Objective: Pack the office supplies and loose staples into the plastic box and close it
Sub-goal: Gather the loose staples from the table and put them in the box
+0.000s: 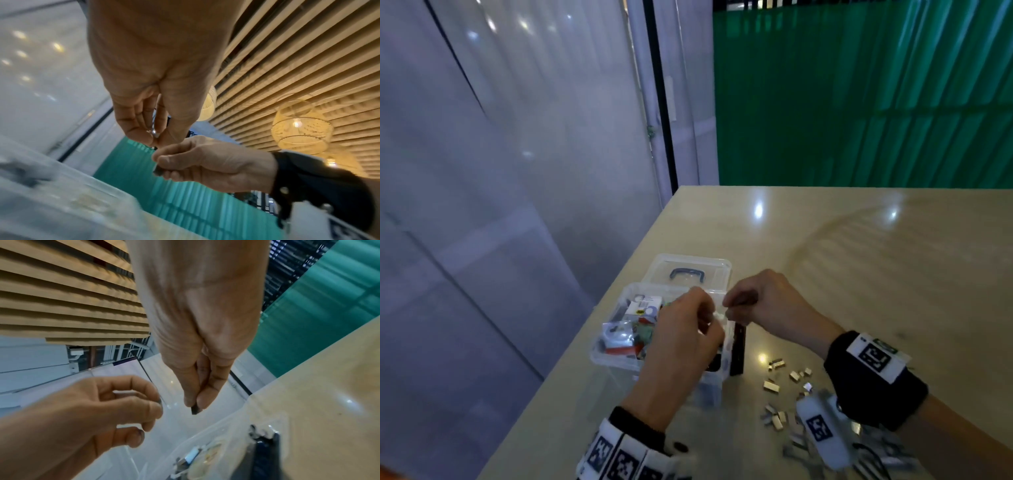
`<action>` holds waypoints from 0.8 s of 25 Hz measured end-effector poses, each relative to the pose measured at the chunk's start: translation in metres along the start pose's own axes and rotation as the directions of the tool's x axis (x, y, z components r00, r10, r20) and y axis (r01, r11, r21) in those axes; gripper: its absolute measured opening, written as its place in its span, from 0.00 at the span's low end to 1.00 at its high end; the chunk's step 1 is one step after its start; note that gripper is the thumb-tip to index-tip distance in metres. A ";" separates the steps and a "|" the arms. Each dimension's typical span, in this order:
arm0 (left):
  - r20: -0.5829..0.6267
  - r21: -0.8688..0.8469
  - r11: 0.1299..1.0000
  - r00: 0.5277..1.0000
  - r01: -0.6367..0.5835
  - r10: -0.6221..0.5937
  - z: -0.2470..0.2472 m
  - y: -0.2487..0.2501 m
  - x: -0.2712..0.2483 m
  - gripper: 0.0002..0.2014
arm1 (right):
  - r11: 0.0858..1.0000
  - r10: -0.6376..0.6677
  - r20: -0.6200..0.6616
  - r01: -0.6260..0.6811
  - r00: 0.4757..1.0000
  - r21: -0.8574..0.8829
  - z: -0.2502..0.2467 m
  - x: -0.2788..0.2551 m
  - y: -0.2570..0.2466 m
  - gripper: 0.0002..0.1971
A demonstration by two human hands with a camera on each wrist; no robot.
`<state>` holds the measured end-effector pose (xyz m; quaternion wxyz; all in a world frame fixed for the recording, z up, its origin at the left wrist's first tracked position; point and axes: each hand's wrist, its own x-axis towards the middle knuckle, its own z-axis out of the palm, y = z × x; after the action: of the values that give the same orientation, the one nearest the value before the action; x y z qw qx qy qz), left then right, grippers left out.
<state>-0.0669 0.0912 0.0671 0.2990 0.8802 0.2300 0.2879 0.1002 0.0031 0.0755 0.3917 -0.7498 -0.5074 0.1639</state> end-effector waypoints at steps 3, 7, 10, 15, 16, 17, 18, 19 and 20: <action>-0.067 0.066 0.993 0.993 0.100 -0.096 -0.032 -0.046 0.000 0.08 | 0.999 -0.047 0.062 0.046 0.997 0.020 0.036 0.020 -0.023 0.07; 0.024 0.209 0.976 0.998 0.058 -0.064 -0.038 -0.083 0.000 0.05 | 0.998 -0.069 0.090 0.069 0.994 0.002 0.071 0.040 -0.031 0.05; 0.118 0.277 0.961 0.991 0.025 -0.060 -0.036 -0.097 0.003 0.08 | 0.998 -0.047 0.098 0.050 0.994 -0.028 0.089 0.053 -0.030 0.03; 0.093 0.210 0.977 0.993 0.048 -0.069 -0.046 -0.101 0.012 0.09 | 0.998 -0.024 0.091 0.029 0.996 -0.053 0.078 0.061 -0.026 0.03; 0.056 0.188 0.981 0.997 0.047 -0.058 -0.049 -0.100 0.016 0.08 | 0.999 -0.016 0.071 0.019 0.997 -0.035 0.070 0.060 -0.025 0.03; 0.029 0.168 0.985 0.999 0.039 -0.045 -0.050 -0.098 0.020 0.08 | 1.000 -0.012 0.051 0.013 0.999 -0.019 0.062 0.058 -0.024 0.02; 0.015 0.141 0.989 0.999 0.039 -0.041 -0.050 -0.094 0.024 0.09 | 1.000 -0.008 0.036 0.008 0.999 -0.003 0.053 0.055 -0.022 0.02; 0.016 0.101 0.994 0.999 0.038 -0.040 -0.048 -0.091 0.027 0.11 | 1.000 0.001 0.032 -0.001 1.000 0.016 0.045 0.050 -0.021 0.03; 0.027 0.060 0.998 0.999 0.034 -0.035 -0.043 -0.085 0.030 0.14 | 0.999 0.016 0.032 -0.017 0.999 0.037 0.038 0.044 -0.018 0.02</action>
<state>-0.0927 0.1867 0.0504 0.2804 0.8886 0.2495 0.2635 0.0832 0.0611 0.0719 0.3962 -0.7440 -0.5041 0.1884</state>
